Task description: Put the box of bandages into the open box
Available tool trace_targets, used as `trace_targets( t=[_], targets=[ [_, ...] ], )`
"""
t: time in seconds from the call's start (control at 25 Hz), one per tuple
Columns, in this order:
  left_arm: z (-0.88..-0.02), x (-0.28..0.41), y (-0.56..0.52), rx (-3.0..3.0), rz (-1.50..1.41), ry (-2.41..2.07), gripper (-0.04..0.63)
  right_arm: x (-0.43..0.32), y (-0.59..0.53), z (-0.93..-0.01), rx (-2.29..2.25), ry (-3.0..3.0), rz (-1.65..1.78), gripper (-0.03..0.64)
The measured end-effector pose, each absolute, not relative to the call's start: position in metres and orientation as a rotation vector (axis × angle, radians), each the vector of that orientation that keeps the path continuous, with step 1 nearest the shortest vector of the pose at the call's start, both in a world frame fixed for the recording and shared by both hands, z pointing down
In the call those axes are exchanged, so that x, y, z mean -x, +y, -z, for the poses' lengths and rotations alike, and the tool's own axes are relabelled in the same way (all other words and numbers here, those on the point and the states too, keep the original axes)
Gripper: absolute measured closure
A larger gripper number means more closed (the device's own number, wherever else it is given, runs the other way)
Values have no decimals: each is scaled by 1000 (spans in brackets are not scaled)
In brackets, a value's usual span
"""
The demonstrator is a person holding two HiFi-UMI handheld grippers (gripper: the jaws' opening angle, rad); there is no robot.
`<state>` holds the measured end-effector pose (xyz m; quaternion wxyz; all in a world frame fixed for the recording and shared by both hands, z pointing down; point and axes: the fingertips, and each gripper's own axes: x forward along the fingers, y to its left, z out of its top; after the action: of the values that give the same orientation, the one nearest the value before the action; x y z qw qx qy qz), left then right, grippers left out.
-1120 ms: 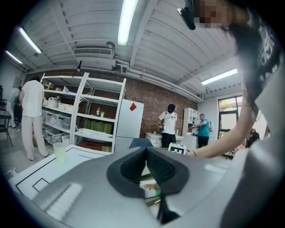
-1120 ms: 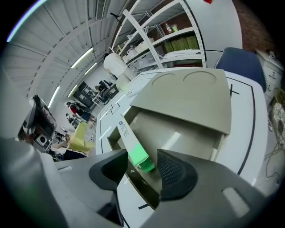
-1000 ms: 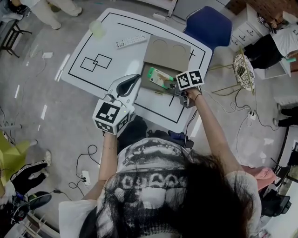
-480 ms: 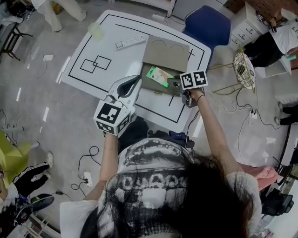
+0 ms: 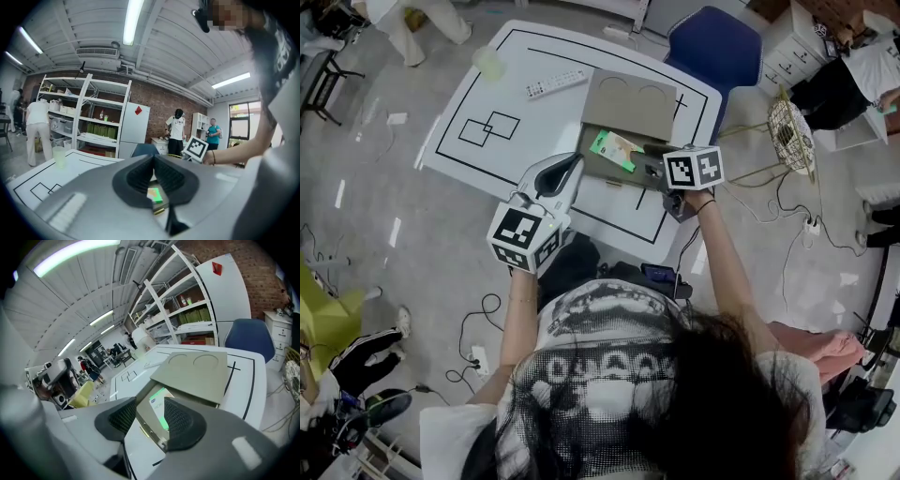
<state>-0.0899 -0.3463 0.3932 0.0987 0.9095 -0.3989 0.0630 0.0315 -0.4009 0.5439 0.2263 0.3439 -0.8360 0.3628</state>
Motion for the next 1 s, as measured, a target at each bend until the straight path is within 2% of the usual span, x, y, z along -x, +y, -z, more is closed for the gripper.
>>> trace_targets(
  t=[0.44, 1.0],
  targets=[
    [-395, 65, -317, -2685, -231, -1176, 595, -35, -354, -464, -1008, -2576, -852, 468],
    [-395, 16, -245, -2663, -212, -1179, 595, -57, -243, -441, -1023, -2667, -817, 529]
  ],
)
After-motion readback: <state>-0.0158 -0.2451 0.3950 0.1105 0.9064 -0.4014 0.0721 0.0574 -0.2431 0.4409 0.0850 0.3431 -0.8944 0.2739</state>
